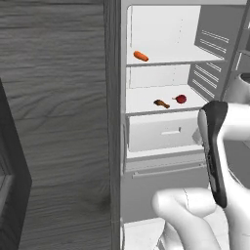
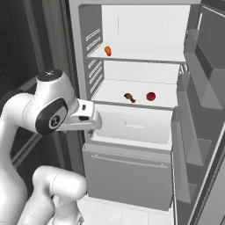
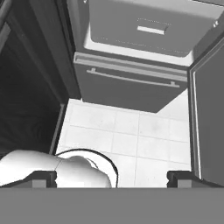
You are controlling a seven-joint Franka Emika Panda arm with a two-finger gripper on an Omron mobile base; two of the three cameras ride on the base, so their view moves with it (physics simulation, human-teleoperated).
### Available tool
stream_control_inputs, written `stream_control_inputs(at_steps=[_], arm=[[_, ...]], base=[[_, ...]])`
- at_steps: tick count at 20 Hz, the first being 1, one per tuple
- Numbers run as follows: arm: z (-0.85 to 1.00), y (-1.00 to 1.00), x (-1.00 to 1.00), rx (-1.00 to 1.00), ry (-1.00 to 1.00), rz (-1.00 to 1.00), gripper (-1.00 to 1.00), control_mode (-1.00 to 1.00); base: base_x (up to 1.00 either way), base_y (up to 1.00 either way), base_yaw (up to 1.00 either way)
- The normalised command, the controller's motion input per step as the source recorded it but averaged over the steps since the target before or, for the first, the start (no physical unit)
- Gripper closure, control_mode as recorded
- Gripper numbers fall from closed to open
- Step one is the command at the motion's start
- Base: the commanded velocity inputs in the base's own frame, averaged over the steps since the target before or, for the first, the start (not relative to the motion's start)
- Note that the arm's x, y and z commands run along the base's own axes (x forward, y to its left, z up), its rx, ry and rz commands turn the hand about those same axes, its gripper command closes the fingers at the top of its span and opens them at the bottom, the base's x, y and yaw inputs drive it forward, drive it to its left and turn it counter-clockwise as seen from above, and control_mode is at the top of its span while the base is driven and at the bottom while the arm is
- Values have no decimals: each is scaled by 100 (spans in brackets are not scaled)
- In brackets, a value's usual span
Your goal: Open the fridge, remove the pear, carrot, and chicken drumstick, and place them on any counter.
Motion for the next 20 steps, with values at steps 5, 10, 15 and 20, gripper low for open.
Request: stream_control_inputs(at_steps=[5,10,15,20], arm=[[-20,0,-64,18,-4,0,-100,-100],[-6,-2,0,0,-4,0,-100,100],[0,0,0,0,0,0,-100,100],[0,0,0,0,0,0,-100,100]], base=[[0,0,0],[0,-43,-6],[36,-41,-6],[78,32,-2]])
